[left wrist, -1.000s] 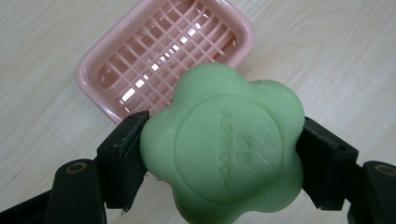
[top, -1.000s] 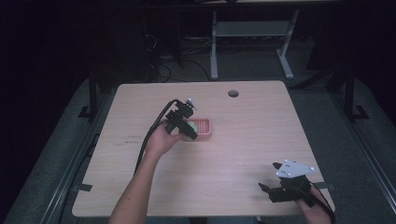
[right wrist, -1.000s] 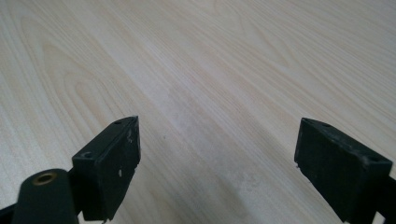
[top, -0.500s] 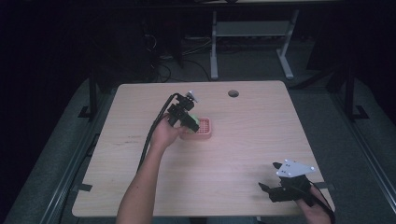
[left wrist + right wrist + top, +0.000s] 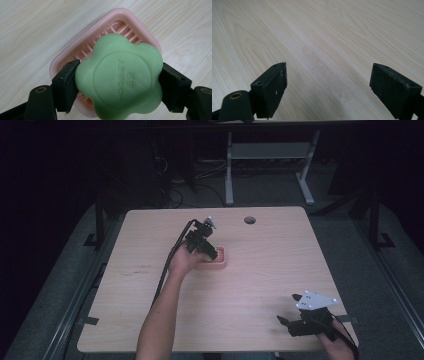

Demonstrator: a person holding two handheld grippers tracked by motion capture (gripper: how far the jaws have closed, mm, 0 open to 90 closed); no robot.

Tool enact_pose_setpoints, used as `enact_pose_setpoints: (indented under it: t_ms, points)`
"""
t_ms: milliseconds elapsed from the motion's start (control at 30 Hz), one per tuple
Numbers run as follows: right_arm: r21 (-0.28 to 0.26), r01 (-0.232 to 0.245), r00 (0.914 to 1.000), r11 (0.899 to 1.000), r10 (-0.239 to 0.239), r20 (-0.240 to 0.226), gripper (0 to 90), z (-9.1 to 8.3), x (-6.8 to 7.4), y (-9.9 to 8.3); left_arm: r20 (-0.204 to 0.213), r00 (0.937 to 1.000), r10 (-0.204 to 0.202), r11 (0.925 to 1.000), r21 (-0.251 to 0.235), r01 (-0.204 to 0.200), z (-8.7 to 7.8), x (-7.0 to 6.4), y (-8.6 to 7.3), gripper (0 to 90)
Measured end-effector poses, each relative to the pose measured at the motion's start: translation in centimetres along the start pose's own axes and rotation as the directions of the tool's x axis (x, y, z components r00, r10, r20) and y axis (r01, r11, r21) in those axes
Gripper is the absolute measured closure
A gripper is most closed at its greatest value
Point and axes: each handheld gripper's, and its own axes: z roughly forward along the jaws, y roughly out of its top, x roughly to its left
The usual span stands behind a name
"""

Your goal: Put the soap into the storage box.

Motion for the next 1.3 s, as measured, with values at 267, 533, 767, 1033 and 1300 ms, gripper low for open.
enact_pose_setpoints:
  t_ms: [267, 533, 767, 1033, 1300]
  points:
    - [0.004, 0.0, 1.0, 1.0, 0.0, -0.003, 13.8, 0.1, 0.1, 0.0, -0.023, 0.9997, 0.003, 0.9997, 0.026, -0.002, 0.9, -0.1, 1.3, 26.4]
    - [0.006, -0.008, 1.0, 1.0, 0.008, -0.003, 13.8, 0.2, 0.0, 0.0, -0.031, 0.9993, -0.021, 0.9989, 0.041, 0.022, 1.9, 0.1, 1.4, 26.3]
    - [0.004, 0.001, 1.0, 1.0, -0.001, -0.002, 13.8, 0.2, 0.0, 0.0, -0.02, 0.9994, -0.029, 0.9985, 0.046, 0.03, 2.3, 0.0, 1.5, 26.3]
    - [0.004, 0.002, 1.0, 1.0, -0.002, -0.002, 13.8, 0.2, 0.0, 0.0, -0.03, 0.9987, -0.041, 0.9967, 0.069, 0.043, 2.9, 0.3, 1.3, 26.2]
    - [0.002, 0.001, 1.0, 1.0, -0.001, -0.005, 13.8, 0.1, 0.0, 0.0, -0.029, 0.9987, -0.042, 0.9962, 0.075, 0.044, 3.2, 0.2, 1.2, 26.2]
